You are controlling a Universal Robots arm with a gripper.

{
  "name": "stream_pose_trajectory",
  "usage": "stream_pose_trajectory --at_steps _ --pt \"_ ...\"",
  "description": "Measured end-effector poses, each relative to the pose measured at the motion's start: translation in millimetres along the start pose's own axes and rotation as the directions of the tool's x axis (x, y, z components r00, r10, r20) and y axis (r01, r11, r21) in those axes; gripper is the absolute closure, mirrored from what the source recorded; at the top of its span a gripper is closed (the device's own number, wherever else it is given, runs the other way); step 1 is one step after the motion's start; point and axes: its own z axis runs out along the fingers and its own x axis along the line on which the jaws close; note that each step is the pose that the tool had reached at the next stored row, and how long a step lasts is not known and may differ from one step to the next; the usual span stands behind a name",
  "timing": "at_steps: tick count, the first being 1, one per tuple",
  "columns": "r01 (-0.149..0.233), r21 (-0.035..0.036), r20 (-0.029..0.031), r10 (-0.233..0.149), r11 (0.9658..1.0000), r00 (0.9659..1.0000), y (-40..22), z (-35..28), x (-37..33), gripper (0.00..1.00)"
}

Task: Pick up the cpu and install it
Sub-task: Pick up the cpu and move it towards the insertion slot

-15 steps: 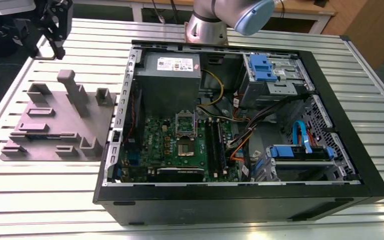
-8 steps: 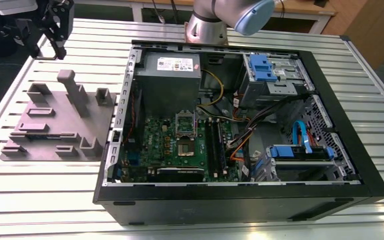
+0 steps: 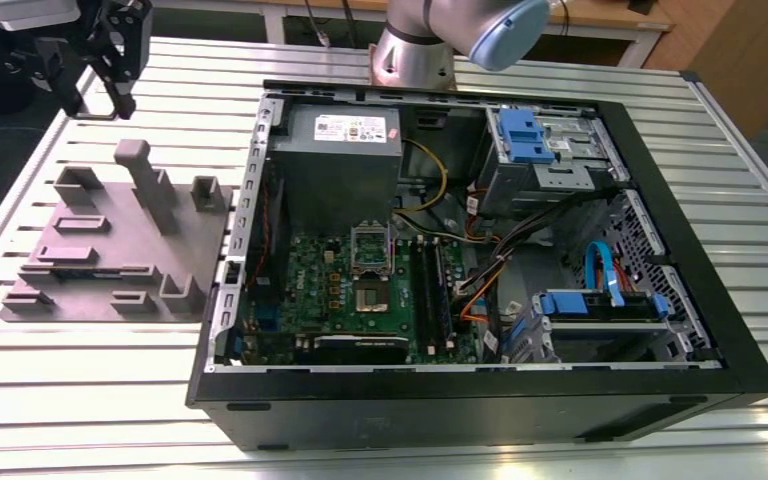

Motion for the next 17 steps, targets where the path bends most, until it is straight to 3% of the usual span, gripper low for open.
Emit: stream_pose_trajectory --at_steps 17 --pt "0.000 0.0000 0.0000 0.000 1.0000 1.0000 0.1 0.0 -5.7 0.53"
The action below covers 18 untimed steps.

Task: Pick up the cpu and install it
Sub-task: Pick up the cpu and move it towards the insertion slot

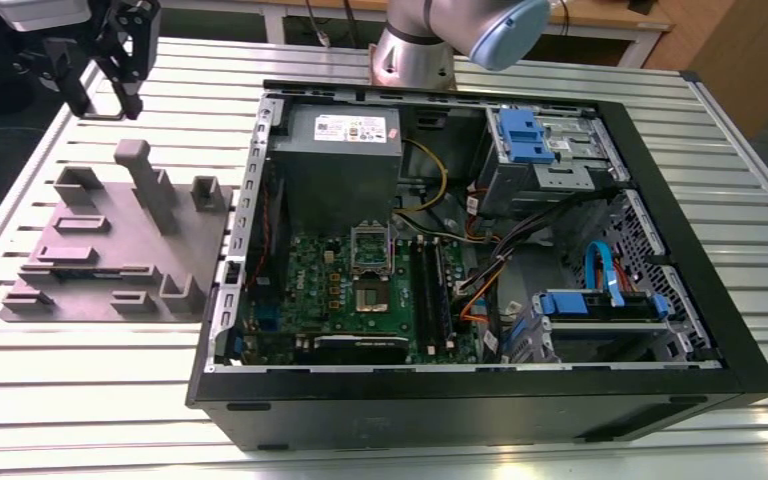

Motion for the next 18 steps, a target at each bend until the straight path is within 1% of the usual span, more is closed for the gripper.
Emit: stream_pose_trajectory --at_steps 18 --pt "0.000 0.0000 0.0000 0.000 1.0000 1.0000 0.2 0.0 -7.8 0.53"
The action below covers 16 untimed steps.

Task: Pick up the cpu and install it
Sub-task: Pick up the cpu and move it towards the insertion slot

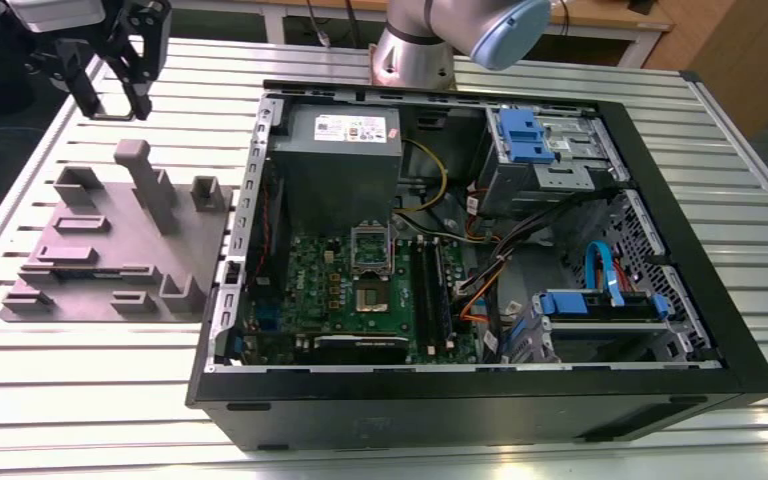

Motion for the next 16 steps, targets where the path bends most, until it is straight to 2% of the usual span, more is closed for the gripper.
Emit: stream_pose_trajectory --at_steps 16 --pt "0.000 0.0000 0.0000 0.000 1.0000 1.0000 0.1 0.0 -5.3 0.53"
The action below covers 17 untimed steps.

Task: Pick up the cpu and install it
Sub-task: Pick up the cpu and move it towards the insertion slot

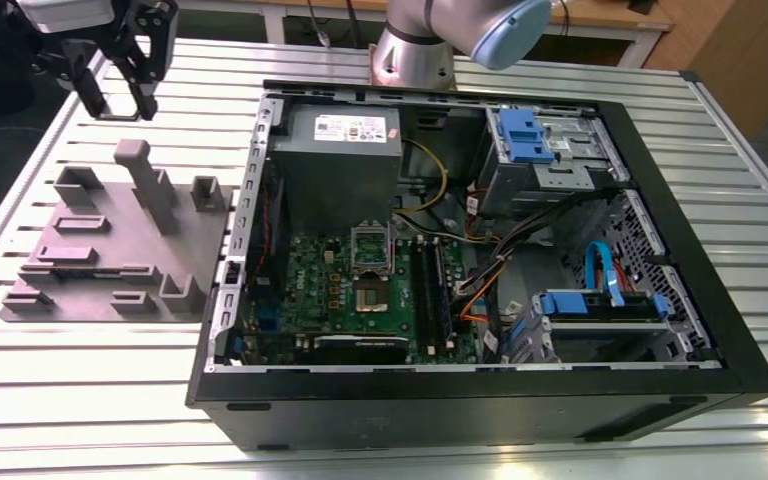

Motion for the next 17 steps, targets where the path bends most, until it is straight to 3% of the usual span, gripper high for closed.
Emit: stream_pose_trajectory --at_steps 17 --pt "0.000 0.0000 0.0000 0.000 1.0000 1.0000 0.1 0.0 -5.7 0.53"
